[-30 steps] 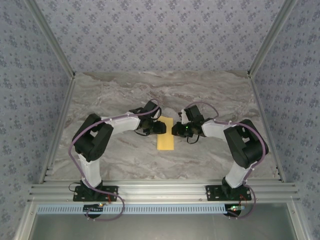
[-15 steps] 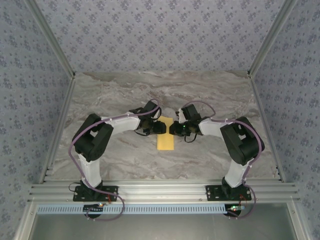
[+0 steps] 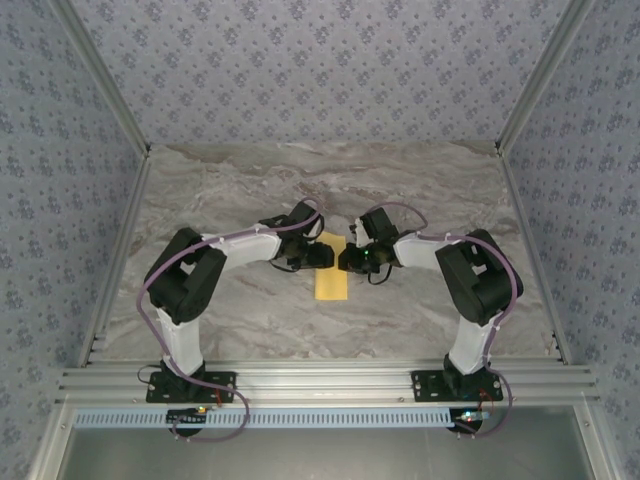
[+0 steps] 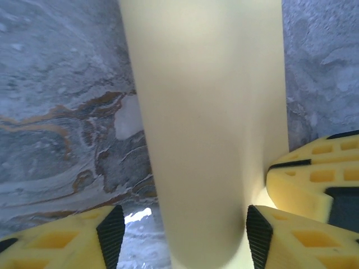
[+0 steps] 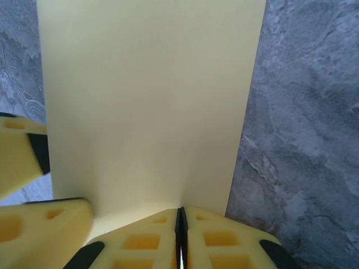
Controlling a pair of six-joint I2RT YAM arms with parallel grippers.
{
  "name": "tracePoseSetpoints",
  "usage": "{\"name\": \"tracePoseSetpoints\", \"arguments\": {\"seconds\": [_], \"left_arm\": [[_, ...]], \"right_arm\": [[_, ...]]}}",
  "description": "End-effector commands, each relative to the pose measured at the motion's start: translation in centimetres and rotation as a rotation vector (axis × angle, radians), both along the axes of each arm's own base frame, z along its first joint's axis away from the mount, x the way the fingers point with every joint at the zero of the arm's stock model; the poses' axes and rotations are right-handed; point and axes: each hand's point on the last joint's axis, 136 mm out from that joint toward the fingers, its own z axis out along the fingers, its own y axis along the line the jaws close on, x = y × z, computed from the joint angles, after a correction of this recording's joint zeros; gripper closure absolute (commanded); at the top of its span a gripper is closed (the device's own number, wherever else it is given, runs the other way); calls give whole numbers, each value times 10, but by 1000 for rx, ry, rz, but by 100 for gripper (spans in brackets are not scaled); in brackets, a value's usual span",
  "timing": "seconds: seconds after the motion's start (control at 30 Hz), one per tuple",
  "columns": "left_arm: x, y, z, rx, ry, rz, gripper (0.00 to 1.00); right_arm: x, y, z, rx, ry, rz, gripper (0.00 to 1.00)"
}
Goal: Fold a paper plane with a square sheet of paper (fold left side to right side)
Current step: Hold the square sheet of paper at the center of the table, then first fold the square sheet of paper in half at the center of the table.
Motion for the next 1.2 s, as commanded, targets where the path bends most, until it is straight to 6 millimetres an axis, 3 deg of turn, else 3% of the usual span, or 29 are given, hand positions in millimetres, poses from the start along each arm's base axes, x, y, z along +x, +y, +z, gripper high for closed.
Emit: {"name": "tracePoseSetpoints", "arguments": {"seconds": [0.0, 0.13, 0.23, 0.33, 0.43, 0.67, 0.87, 1.17], "left_arm": [[3, 10, 42, -16, -93, 10, 36], [-2, 5, 58, -91, -120, 4, 39], [-6, -12, 64, -194, -104, -36, 53], [-8, -29, 61, -269, -63, -63, 66], [-8, -34, 52, -279, -37, -67, 71], [-11, -26, 14, -201, 24, -58, 75], [-12, -7, -18, -88, 54, -34, 77], [-13, 21, -36, -55, 81, 21, 79]], "right_arm": [[-25, -21, -40, -138, 116, -3, 90], [-25, -21, -40, -141, 116, -1, 90], [-25, -21, -39, -142, 117, 1, 90], [-25, -19, -38, -143, 114, 3, 90], [-25, -20, -39, -150, 117, 5, 90], [-26, -21, -38, -175, 114, 15, 90], [-28, -23, -39, -199, 120, 24, 90], [-35, -31, -46, -235, 152, 50, 90]]}}
